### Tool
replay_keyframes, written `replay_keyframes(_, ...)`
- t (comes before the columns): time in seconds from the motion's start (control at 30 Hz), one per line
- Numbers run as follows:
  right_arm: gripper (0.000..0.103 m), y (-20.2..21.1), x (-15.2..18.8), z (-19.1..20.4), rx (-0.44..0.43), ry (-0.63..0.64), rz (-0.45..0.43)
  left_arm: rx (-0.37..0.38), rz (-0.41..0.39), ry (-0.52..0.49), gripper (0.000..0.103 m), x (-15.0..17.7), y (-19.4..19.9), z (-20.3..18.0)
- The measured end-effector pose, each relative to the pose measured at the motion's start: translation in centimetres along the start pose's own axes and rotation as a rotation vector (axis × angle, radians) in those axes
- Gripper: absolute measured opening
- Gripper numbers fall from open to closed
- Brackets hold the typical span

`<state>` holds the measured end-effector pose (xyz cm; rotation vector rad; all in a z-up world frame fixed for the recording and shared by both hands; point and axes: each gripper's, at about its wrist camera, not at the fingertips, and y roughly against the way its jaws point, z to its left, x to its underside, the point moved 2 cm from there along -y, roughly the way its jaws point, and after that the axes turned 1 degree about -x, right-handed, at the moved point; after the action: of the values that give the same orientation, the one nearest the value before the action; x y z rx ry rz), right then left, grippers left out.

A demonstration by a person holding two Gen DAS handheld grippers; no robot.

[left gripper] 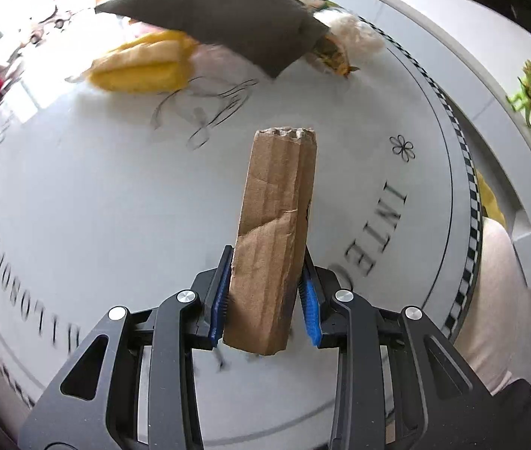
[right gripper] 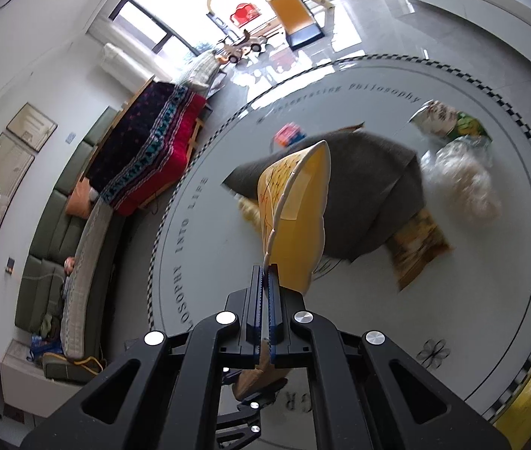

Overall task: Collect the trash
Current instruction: 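Grasp the brown cardboard strip with the left tool while the right tool holds the cup, then carry cup and cardboard over the black bin and open both tools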

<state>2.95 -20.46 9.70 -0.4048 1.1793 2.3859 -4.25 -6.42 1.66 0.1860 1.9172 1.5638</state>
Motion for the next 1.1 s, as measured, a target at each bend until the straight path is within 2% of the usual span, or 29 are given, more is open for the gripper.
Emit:
replay_keyframes(0.1,0.003,-0.4,1.6,2.0,-0.005,0.03,0.022,-0.032,-0.036,0.048,0.032,2.8,1.8,0.3)
replay_keyframes(0.23,0.003,-1.1,3.7,4.6,-0.016,0.074,0.053,-0.064,-0.08,0.14,0.032,5.9,5.2,4.0)
replay_keyframes(0.33,0.003,-2.0,5.5,6.6,-0.024,0.109,0.083,-0.084,-0.117,0.205,0.032,8.4,6.9,5.2)
replay_keyframes(0.67,0.003,-5.2,12.7,14.0,-0.062,0.239,0.199,-0.155,-0.208,0.364,0.032,14.5,10.2,7.7)
replay_keyframes(0.87,0.003,-7.0,17.3,18.4,-0.094,0.339,0.275,-0.218,-0.253,0.491,0.032,20.5,13.2,10.3)
replay_keyframes(1.1,0.003,-9.6,25.1,23.7,-0.134,0.493,0.415,-0.322,-0.268,0.695,0.033,29.8,15.6,13.3)
